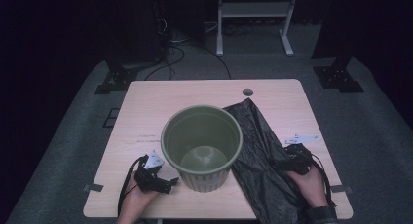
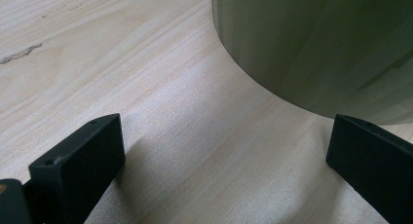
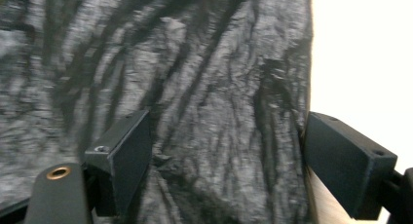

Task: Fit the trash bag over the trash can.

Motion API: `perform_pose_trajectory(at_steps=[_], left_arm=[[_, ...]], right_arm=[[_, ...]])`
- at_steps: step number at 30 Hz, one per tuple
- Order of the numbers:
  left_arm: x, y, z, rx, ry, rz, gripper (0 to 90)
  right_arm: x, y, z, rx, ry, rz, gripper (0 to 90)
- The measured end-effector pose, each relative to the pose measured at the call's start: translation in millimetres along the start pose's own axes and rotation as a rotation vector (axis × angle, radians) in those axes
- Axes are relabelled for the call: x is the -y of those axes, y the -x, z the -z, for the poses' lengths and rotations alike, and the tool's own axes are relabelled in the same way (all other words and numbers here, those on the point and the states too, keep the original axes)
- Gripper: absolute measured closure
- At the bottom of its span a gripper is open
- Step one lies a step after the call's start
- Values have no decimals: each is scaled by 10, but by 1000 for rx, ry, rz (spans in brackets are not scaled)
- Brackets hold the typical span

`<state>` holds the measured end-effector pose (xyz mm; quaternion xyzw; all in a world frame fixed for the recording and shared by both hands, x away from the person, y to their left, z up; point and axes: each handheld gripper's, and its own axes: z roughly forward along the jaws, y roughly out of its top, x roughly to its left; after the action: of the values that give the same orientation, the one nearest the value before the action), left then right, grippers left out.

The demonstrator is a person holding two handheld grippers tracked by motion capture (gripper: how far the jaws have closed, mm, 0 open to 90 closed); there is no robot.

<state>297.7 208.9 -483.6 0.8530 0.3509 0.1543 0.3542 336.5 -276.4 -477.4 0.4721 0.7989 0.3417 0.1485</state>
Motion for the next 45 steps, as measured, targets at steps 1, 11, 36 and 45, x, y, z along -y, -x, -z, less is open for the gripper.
perform_pose_trajectory(at_steps=[1,11,36,45], left_arm=[[0,0,0,0,0,0,0],[0,0,0,0,0,0,0],[0,0,0,0,0,0,0],[0,0,0,0,0,-1,0]], right_arm=[[-4,-19,-5,-13,2,-2,177],[-67,-175,-64,-143,17,-23,178],[-266,-718,-267,-216,-6,93,178],[-305,-872,-360,-205,-3,127,200]])
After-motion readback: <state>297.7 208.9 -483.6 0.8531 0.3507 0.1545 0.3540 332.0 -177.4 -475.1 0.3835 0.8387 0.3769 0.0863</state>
